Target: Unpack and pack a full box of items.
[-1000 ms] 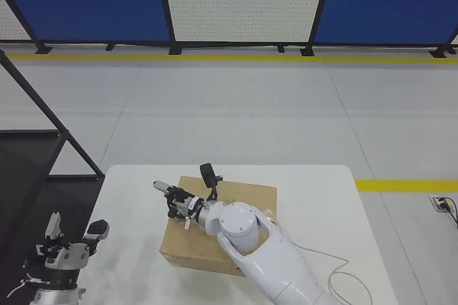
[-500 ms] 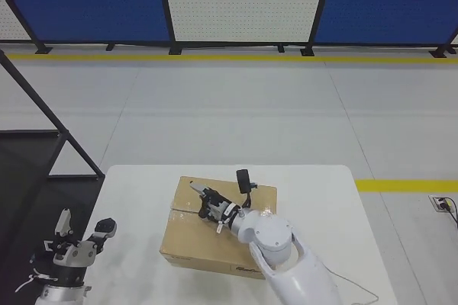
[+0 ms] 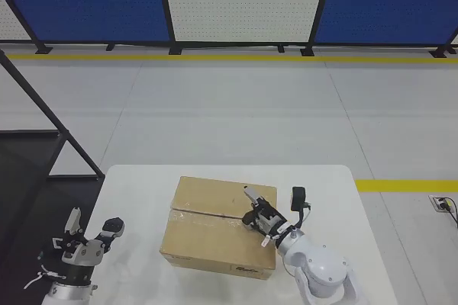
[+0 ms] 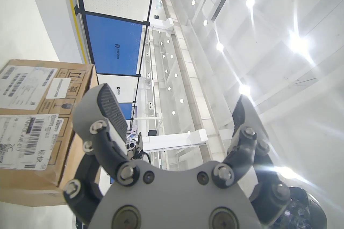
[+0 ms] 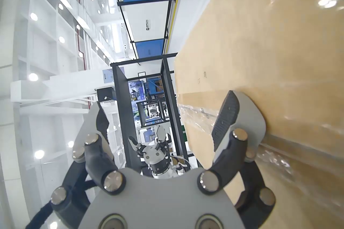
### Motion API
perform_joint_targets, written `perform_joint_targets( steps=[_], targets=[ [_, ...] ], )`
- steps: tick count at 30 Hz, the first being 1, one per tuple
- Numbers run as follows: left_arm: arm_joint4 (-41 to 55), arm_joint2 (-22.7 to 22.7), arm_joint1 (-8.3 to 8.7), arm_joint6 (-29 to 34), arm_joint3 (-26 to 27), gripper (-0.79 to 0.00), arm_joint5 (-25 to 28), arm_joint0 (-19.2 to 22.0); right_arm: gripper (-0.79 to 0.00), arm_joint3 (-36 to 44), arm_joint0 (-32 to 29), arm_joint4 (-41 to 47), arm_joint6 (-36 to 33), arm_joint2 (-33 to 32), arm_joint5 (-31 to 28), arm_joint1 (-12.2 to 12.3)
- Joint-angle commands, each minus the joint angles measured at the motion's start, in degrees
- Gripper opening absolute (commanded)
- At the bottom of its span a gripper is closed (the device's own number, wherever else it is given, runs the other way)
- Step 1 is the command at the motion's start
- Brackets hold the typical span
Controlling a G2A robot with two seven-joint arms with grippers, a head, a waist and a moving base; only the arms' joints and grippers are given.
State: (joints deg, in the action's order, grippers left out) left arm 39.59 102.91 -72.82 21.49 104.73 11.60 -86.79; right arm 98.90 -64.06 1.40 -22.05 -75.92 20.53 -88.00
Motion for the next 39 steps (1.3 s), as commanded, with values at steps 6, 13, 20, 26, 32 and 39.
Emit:
perform_joint_targets(
  steps=[6, 13, 20, 26, 32, 39],
  targets=[
    [-0.34, -0.13, 0.03, 0.2, 0.25, 0.0, -0.38, -0.15, 0.0, 5.61, -6.68, 1.23, 1.15, -4.44, -1.3, 0.9],
    [0.58, -0.48, 0.07, 1.43, 2.08, 0.0, -1.84, -0.5, 0.0, 11.9, -12.77, 3.24, 4.52, -7.08, -6.93, 1.34],
    [0.58, -0.48, 0.07, 1.43, 2.08, -0.001, -1.84, -0.5, -0.001, 16.55, -16.65, 2.55, 7.47, -8.04, -10.29, 1.58],
    [0.58, -0.48, 0.07, 1.43, 2.08, -0.001, -1.84, -0.5, 0.0, 16.65, -16.72, 2.44, 7.6, -8.04, -10.18, 1.59],
    [0.58, -0.48, 0.07, 1.43, 2.08, 0.0, -1.84, -0.5, -0.001, 16.65, -16.72, 2.44, 7.59, -8.04, -10.17, 1.59],
    [0.58, -0.48, 0.07, 1.43, 2.08, 0.0, -1.84, -0.5, 0.0, 16.65, -16.72, 2.44, 7.59, -8.04, -10.17, 1.59]
  ],
)
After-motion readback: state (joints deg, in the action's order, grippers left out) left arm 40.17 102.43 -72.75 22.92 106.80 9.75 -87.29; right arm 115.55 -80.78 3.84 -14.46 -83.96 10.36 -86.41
